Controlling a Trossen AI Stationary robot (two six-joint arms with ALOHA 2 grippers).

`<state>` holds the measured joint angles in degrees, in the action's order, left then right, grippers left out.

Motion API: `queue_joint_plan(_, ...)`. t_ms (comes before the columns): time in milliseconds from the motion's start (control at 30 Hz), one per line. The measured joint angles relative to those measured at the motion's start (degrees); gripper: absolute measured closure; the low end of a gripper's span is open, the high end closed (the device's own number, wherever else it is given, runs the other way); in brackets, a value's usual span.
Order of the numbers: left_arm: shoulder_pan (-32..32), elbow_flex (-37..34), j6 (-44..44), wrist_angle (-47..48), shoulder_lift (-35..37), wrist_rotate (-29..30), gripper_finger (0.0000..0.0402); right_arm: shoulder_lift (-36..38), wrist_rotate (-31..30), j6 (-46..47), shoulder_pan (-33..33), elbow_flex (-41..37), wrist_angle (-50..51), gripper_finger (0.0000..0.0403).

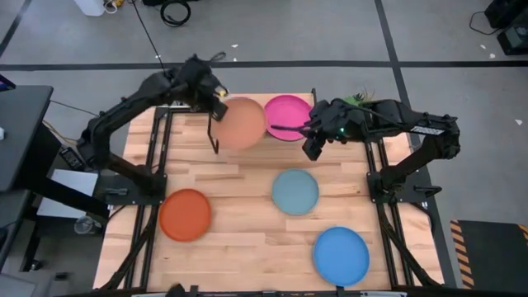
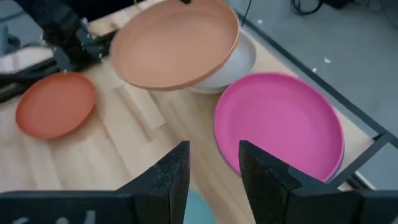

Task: Place and stack plates onto a shelf
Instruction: Stack the brown plate on top of the gray plate on the shelf, then stack the light blue plate on top of the brown plate on the shelf

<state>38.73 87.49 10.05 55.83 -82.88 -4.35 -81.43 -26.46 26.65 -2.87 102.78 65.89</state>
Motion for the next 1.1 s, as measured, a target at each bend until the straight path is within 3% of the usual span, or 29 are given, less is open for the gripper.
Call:
queue_joint_plan(167,6.2,2.0,-5.6,0.4,-4.4,0.0,0.0394,0.0,0.3,-2.8,2.1,0.0,-3.4,0.0260)
queue_joint_plan(367,8.7,2.1,-12.0,0.3,-10.3,0.5,0.0392,0.0,0.4,-3.2,4.8,0.0,-4.5,0.0260)
queue_joint_plan(700,9.0,2.1,-15.8,-8.8,-11.4,1.0,0.0253,0.0,0.6,-1.7,8.0,0.0,-4.5,0.0260)
queue_joint_plan(767,9.1,3.1,-17.0,-9.6,-10.7,-1.9,0.0235,0.0,2.0,-3.3,8.5,0.0,-4.5,0.0260)
queue_joint_plan(933,6.6,4.1,-20.1,-9.4,-6.4,-18.9,0.0224,-0.1,6.9,-7.6,9.1,-2.6,-4.7,0.0260)
queue_joint_plan(1033,2.3,4.1,-21.2,-6.8,-3.4,-21.0,0.0227,-0.1,9.8,-7.0,9.0,-5.1,-4.8,0.0260)
queue_joint_plan(1100,-1.1,4.0,-22.2,-4.8,-1.8,-21.0,0.0232,-0.1,15.1,-7.9,8.5,-8.0,-5.1,0.0260)
